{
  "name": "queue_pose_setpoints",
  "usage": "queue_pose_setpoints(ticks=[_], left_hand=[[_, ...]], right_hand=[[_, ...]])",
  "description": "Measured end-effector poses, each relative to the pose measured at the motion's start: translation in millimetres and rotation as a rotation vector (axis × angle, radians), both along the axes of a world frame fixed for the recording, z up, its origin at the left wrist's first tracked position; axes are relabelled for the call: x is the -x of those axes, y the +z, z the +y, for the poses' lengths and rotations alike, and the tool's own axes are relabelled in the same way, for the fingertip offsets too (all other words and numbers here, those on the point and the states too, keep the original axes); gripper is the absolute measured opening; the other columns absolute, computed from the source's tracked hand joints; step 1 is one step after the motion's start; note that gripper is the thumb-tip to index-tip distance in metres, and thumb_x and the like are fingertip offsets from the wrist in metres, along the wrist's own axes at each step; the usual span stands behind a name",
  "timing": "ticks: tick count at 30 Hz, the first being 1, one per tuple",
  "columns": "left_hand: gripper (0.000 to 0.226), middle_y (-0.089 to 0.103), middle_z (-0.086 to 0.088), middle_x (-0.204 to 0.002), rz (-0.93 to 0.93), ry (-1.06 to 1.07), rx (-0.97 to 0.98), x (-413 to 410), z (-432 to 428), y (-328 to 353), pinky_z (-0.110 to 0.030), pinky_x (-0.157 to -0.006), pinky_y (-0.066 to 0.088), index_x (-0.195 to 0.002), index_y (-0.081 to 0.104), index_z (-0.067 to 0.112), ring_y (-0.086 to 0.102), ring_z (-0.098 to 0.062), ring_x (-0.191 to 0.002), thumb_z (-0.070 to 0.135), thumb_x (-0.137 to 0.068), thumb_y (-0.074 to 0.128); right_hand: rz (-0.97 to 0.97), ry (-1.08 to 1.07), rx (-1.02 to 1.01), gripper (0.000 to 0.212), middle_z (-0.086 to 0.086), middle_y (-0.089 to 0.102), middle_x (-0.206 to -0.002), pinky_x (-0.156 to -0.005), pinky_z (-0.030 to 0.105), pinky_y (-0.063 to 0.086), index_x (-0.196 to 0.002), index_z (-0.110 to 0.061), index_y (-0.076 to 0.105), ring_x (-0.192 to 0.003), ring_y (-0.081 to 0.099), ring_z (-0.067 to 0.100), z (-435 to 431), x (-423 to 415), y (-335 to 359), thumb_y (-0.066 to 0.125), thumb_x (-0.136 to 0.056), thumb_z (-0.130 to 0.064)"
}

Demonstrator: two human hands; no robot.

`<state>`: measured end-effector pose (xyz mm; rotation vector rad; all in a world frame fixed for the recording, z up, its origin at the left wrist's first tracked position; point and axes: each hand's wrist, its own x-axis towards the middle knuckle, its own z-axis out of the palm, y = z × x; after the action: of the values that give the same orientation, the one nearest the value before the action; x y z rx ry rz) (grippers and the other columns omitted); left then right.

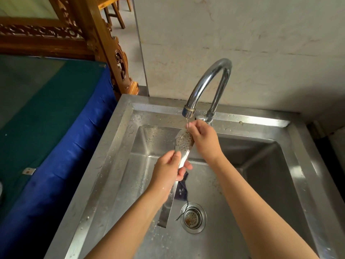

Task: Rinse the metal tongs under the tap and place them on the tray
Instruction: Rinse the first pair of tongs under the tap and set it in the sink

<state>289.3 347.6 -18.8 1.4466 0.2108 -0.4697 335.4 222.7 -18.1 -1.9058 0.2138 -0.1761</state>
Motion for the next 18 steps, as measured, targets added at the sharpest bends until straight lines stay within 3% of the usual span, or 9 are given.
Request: queue_pose_setpoints(ticks=[2,4,6,9,13,15,18], left_hand=[[0.024,0.063,-0.013,-0.065,-0.008,-0.019,-0.023,-2,3,1,-0.016,-0.039,0.023,-0.095,0.054,-0.006,0.036,-0.013,-0.045,0.012,-0.099,0.038],[0.026,0.062,-0.011,-0.063,-0.012,-0.023,-0.035,-4,6,0,-0.016,-0.038,0.023,-0.097,0.053,-0.009,0.036,-0.012,-0.043,0.013,-0.099,0.038],[0.027,0.063,-0.009,-0.06,-0.034,-0.026,-0.08,-5,10,-1,-0.017,-0.038,0.024,-0.092,0.055,-0.007,0.036,-0.011,-0.04,0.013,-0.099,0.038],[0.027,0.063,-0.006,-0.056,-0.054,-0.028,-0.09,-5,13,-2,-0.017,-0.037,0.024,-0.079,0.054,0.002,0.035,-0.012,-0.04,0.012,-0.099,0.038],[0.03,0.064,-0.003,-0.053,-0.077,-0.037,-0.113,-7,17,-2,-0.016,-0.036,0.026,-0.074,0.055,0.008,0.037,-0.011,-0.04,0.012,-0.098,0.037],[0.031,0.064,-0.002,-0.052,-0.098,-0.041,-0.126,-9,21,-2,-0.016,-0.035,0.026,-0.074,0.056,0.01,0.037,-0.009,-0.038,0.013,-0.098,0.036],[0.03,0.064,0.0,-0.053,-0.126,-0.06,-0.172,-13,26,-3,-0.015,-0.036,0.027,-0.078,0.057,0.008,0.037,-0.007,-0.037,0.015,-0.099,0.037]], right_hand=[[-0.002,0.066,0.034,0.022,0.004,0.052,-0.066,-0.054,0.018,0.04,-0.084,-0.001,0.055,-0.057,0.045,0.008,1,4,1,0.051,-0.094,-0.021],[0.075,0.215,-0.01,0.025,0.006,0.057,-0.075,-0.061,0.029,0.047,-0.1,-0.006,0.053,-0.064,0.051,0.014,2,10,0,0.061,-0.088,-0.026],[0.142,0.261,-0.046,0.036,0.005,0.059,-0.08,-0.066,0.032,0.049,-0.104,-0.01,0.048,-0.068,0.052,0.015,3,12,-1,0.071,-0.081,-0.026],[0.078,0.127,-0.036,0.024,0.0,0.05,-0.064,-0.055,0.024,0.038,-0.086,-0.007,0.05,-0.057,0.042,0.012,10,5,1,0.062,-0.088,-0.028],[0.016,0.023,-0.08,0.036,0.006,0.038,-0.061,-0.052,0.025,0.03,-0.071,-0.005,0.043,-0.056,0.033,0.015,19,0,-3,0.046,-0.097,-0.03],[0.069,0.149,-0.094,0.034,0.009,0.043,-0.069,-0.057,0.031,0.036,-0.084,0.0,0.047,-0.061,0.039,0.018,18,2,-5,0.054,-0.092,-0.032],[0.156,0.272,-0.115,0.041,0.006,0.054,-0.079,-0.065,0.034,0.046,-0.1,-0.007,0.047,-0.068,0.049,0.015,15,2,-5,0.073,-0.078,-0.028]])
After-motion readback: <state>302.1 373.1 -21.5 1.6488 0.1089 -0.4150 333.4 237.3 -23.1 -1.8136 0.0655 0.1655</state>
